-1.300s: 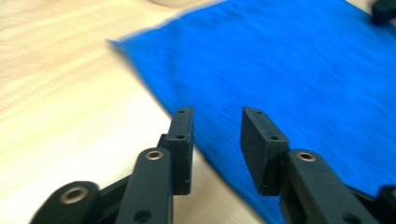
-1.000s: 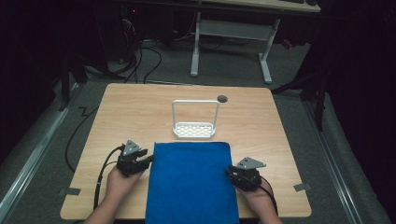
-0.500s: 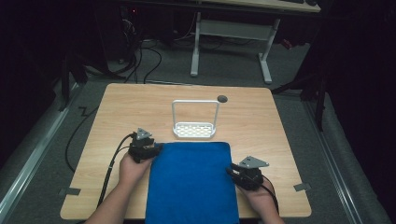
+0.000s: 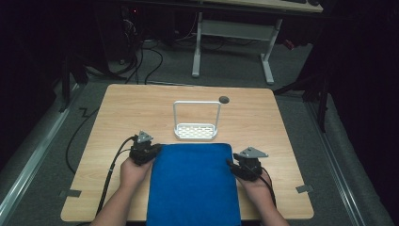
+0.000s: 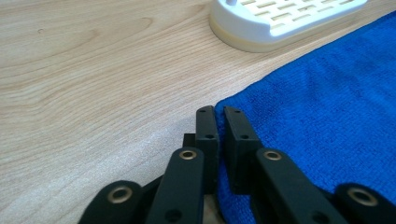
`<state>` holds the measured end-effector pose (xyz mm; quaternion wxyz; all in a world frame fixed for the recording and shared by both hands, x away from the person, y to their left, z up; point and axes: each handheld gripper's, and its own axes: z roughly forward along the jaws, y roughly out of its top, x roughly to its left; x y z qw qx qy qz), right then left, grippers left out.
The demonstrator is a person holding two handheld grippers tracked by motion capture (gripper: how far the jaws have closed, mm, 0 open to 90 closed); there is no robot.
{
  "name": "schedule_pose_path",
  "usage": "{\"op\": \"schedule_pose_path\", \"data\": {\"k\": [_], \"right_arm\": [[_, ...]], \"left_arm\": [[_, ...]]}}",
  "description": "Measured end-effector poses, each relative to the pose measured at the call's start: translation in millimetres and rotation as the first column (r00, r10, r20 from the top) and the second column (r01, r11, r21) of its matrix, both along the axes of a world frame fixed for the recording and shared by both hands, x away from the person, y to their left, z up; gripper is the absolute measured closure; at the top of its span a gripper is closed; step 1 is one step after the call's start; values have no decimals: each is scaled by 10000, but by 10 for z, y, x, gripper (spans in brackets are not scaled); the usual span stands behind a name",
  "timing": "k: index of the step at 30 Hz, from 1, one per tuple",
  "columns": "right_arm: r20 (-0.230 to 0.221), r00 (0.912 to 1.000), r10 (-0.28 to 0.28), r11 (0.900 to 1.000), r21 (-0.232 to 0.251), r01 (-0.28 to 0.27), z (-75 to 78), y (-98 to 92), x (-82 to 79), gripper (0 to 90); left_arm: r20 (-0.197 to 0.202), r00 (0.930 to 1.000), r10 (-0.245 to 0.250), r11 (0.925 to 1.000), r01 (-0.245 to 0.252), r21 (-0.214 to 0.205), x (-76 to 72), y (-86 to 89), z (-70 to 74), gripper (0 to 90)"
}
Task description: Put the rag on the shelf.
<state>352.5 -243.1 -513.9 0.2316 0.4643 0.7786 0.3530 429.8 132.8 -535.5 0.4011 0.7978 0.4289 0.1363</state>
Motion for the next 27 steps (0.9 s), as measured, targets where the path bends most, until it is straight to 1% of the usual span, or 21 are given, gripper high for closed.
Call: {"op": "schedule_pose_path", "data": {"k": [1, 3, 6, 7, 9, 10, 11, 15, 18, 20, 21, 23, 25, 26, 27], "right_arm": [[53, 9999, -111, 9997, -230, 112, -8, 14, 54, 582], [-53, 9994, -348, 9992, -177, 347, -19, 26, 156, 578], [-21, 9983, -586, 9978, -326, 585, -23, 49, 341, 575], [-85, 9979, -643, 9973, -371, 639, -26, 55, 396, 573], [-199, 9974, -698, 9972, -280, 692, -39, 65, 478, 574], [-302, 9968, -737, 9965, -407, 725, -58, 82, 529, 592], [-302, 9968, -737, 9965, -407, 725, -58, 82, 529, 592], [-522, 9950, -853, 9958, -373, 835, -101, 107, 567, 659], [-577, 9943, -898, 9952, -432, 874, -128, 113, 566, 705], [-520, 9947, -882, 9954, -410, 861, -128, 111, 558, 749], [-471, 9947, -913, 9955, -300, 900, -118, 110, 545, 794], [-241, 9959, -868, 9959, -284, 861, -98, 102, 517, 855], [-101, 9970, -766, 9968, -214, 764, -82, 86, 487, 874], [110, 9973, -733, 9973, -75, 734, -68, 65, 454, 878], [110, 9973, -733, 9973, -75, 734, -68, 65, 454, 878]], "left_arm": [[-8, 10000, -13, 10000, 13, -10, 1, 1, 0, 866], [-23, 10000, -13, 10000, 13, -28, 1, 3, 0, 870], [-21, 10000, -16, 10000, 16, -27, 0, 3, 0, 873], [-22, 10000, -18, 10000, 18, -34, 0, 3, 0, 873], [-52, 10000, -25, 10000, 25, -76, 2, 9, 0, 873], [-53, 10000, -5, 9999, 4, -123, 3, 11, -1, 873], [-67, 10000, -5, 9998, 4, -177, 3, 17, 0, 873], [-25, 10000, 80, 9992, -81, -398, 0, 44, 3, 874], [-14, 10000, 66, 9989, -66, -455, -1, 52, 4, 874], [19, 10000, 97, 9985, -96, -542, -5, 58, 5, 874], [55, 9999, 93, 9982, -90, -592, -7, 64, 5, 874], [145, 9998, 97, 9974, -86, -713, -19, 73, 8, 875], [251, 9997, 48, 9970, -28, -775, -34, 81, 12, 875], [359, 9993, 48, 9964, -18, -852, -45, 85, 14, 875], [412, 9991, 38, 9959, -1, -907, -51, 89, 15, 875]]}}
